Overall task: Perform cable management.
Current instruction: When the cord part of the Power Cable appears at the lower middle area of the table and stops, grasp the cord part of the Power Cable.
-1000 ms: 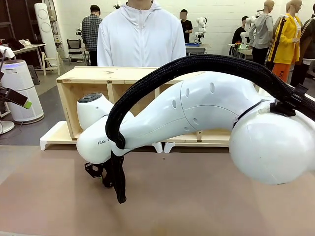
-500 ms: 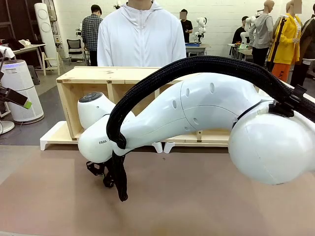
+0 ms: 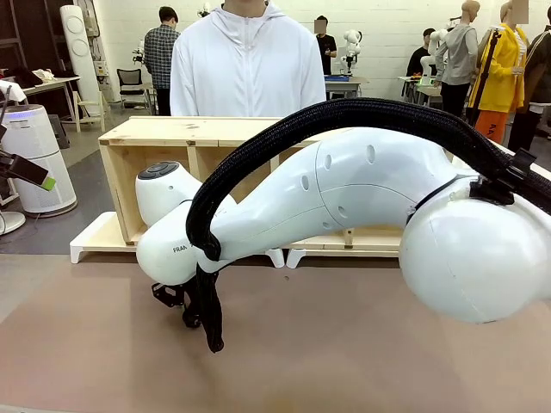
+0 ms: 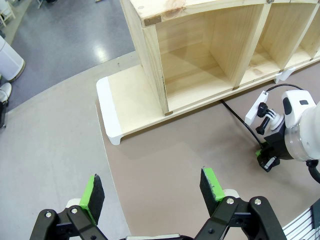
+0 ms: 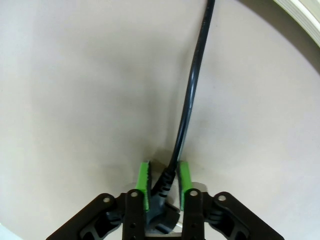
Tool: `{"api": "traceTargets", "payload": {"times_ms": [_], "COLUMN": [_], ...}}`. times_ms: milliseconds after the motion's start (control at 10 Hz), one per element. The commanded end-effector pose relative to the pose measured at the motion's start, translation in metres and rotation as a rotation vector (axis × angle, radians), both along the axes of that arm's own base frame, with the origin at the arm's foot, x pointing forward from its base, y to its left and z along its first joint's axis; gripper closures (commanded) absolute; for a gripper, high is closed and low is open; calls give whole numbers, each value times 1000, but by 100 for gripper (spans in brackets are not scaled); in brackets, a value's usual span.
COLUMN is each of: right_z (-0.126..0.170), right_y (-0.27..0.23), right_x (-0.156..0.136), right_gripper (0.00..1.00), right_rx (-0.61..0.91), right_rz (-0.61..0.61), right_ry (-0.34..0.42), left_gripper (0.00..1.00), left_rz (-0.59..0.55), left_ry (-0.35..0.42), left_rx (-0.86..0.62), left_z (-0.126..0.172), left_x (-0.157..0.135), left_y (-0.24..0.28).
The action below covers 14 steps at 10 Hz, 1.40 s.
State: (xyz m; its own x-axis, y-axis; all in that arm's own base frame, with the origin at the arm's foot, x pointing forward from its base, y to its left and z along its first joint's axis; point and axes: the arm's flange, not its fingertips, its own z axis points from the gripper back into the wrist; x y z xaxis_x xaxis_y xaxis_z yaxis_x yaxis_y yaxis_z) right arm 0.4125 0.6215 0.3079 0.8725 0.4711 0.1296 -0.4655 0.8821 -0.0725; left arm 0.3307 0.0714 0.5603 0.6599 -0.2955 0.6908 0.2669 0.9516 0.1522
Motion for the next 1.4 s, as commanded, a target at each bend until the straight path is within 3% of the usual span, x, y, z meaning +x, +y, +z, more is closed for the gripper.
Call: {"api": "traceTargets", "payload": {"times_ms": [0,100,200,1300], "right_z": [2,2,2,0], "right_y": [7,7,7,1], "right_x": [6,6,6,2], "right_gripper": [94,80,100,100], "right_rx": [-21,-22,-21,-2], "right_rz": [26,29,32,20], "right_ry": [-6,-3,-1,1], "left_gripper": [0,0,0,0], "left_rz": [4,4,4,4], "left_ry": [6,6,6,6], "left_rx": [-3,-3,-3,-3], "left_z": [0,0,0,0], "left_x": [0,0,0,0], "left_y": [1,1,1,1]}}
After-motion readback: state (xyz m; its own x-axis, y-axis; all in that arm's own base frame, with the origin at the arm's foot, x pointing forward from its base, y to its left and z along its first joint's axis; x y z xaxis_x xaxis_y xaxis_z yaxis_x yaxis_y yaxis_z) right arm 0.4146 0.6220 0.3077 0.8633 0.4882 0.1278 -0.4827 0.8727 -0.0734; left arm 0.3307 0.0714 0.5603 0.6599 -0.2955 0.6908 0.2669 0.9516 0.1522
